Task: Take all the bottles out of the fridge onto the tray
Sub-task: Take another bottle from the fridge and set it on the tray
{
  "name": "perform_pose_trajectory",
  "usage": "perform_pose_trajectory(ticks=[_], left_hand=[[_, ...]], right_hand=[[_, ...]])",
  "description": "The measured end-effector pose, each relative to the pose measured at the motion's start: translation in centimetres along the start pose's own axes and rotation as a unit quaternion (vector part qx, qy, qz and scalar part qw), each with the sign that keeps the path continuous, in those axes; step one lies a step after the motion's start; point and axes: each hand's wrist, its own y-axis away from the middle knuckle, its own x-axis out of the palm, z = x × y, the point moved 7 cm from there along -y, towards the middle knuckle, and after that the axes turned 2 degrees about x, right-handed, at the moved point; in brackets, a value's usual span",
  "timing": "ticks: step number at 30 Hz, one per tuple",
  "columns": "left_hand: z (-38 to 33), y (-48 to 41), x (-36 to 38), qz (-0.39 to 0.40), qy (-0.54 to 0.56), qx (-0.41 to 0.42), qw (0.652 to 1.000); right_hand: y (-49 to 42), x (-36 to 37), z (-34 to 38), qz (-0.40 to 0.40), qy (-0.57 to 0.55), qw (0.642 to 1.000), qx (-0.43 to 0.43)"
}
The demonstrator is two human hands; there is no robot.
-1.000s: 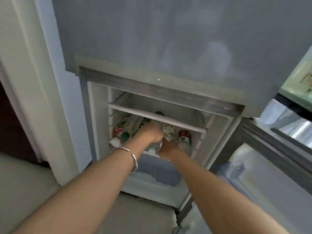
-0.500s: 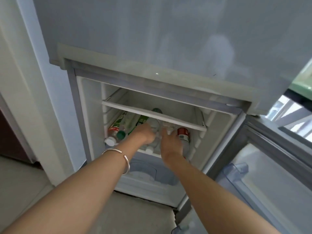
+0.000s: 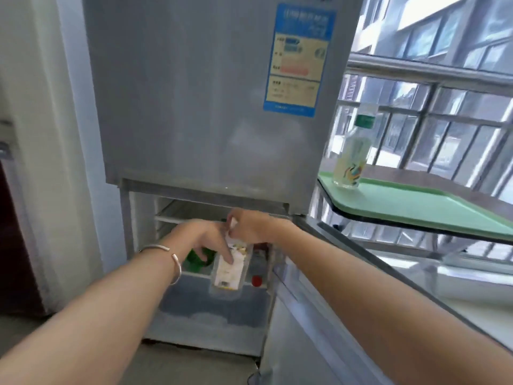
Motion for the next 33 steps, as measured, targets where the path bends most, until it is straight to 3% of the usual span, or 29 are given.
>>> perform_pose_trajectory(ticks=[2,6,10,13,16,21,24,28,30,33], left_hand=[[-3.0,3.1,-1.2,-0.005,0.039,0.040,0.998],[-10.5,9.4,-4.0,-0.011,0.026,0.131,0.991],[-18.7,13.9,-6.7,-0.099,0.008,0.219,0.971],[-25.1,15.8,-7.3,-0.157,0.060,0.290,0.942],[-30.0,15.7,-6.0,-0.185,0.106,0.345,0.914],[-34.8,12.0,-3.0,-0.235,0.150,0.397,0.874],[-35.9,8.0,-1.5,-0.218,0.223,0.391,0.866],[-34.7,0.8,2.7,-0.083,0.268,0.280,0.918],[-34.4,-1.5,4.5,-0.036,0.258,0.274,0.926],[-34.8,-3.7,5.5,-0.037,0.276,0.290,0.915]], right_hand=[[2.9,-3.9,0.4,-0.004,-0.051,0.999,-0.014],[9.2,-11.9,-1.4,-0.095,-0.145,0.985,-0.020],[15.0,-17.4,-5.3,-0.155,-0.222,0.963,-0.010],[16.5,-18.4,-8.6,-0.217,-0.270,0.938,0.004],[17.1,-20.0,-12.2,-0.351,-0.196,0.913,0.073],[17.8,-21.1,-17.5,-0.468,-0.096,0.860,0.181],[16.1,-20.5,-21.0,-0.474,-0.100,0.845,0.226],[13.0,-18.8,-25.9,-0.443,-0.124,0.836,0.299],[10.6,-17.9,-28.4,-0.432,-0.134,0.838,0.304],[8.6,-17.6,-30.8,-0.433,-0.171,0.830,0.307]])
